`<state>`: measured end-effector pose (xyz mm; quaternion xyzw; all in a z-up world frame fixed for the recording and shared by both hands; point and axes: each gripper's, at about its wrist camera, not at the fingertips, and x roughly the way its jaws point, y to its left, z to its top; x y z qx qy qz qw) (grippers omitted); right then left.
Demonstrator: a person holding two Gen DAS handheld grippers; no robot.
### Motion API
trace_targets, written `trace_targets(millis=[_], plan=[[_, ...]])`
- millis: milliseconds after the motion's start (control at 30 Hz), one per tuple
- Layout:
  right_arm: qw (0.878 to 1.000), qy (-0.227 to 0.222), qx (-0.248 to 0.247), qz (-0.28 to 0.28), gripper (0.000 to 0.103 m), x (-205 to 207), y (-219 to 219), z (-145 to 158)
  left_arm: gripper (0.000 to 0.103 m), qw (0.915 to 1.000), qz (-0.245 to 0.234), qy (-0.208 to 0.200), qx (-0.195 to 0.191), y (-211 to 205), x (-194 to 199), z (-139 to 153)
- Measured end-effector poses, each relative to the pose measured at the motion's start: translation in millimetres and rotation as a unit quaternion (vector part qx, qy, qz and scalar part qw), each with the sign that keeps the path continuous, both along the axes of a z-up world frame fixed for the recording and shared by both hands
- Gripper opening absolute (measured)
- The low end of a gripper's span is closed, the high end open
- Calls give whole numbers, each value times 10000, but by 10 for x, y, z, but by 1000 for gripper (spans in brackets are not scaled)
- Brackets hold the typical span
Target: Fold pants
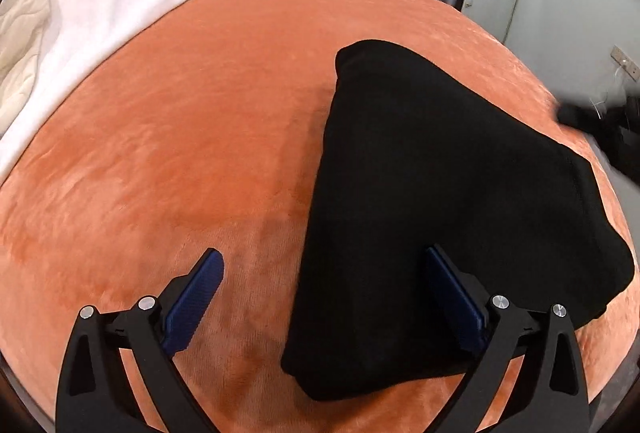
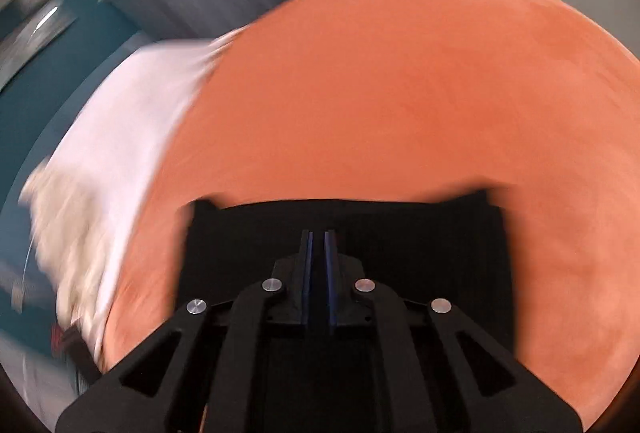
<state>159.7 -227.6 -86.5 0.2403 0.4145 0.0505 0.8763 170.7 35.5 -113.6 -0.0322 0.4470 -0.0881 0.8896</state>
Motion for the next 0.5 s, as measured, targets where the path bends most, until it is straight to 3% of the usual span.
trace_targets(millis=[100, 167, 233, 267, 333, 400, 433, 467, 500], plan=[[9895, 298, 275, 1388, 7, 496, 736, -79, 98, 9999, 88, 65, -29, 6, -110, -36], [9816, 670, -114, 1785, 3, 911, 1154, -322, 98, 9998, 167, 124, -74, 22, -123, -85], [9759, 1006, -657, 1822, 0, 1306, 1351, -628, 98, 9995, 284, 100, -63, 61, -107, -90], [9779, 1159, -442, 1684, 0, 1484, 1294, -774, 98, 9996, 225, 140, -95, 75, -94, -93], [9852, 1147, -28, 1270, 1, 1532, 1134, -671, 98, 9997, 105, 199, -123, 78, -80, -108], [9892, 488, -296, 1348, 8, 1391, 1170, -313, 98, 9999, 70, 112, -45, 54, -95, -122], [9876, 370, -438, 1460, 12, 1362, 1219, -288, 98, 9999, 85, 73, -2, 57, -107, -122], [9834, 542, -739, 1567, 15, 1392, 1274, -389, 98, 9999, 107, 51, 26, 48, -118, -119], [9786, 865, -1034, 1552, 7, 1441, 1219, -568, 98, 9999, 124, 44, 59, 25, -125, -108]])
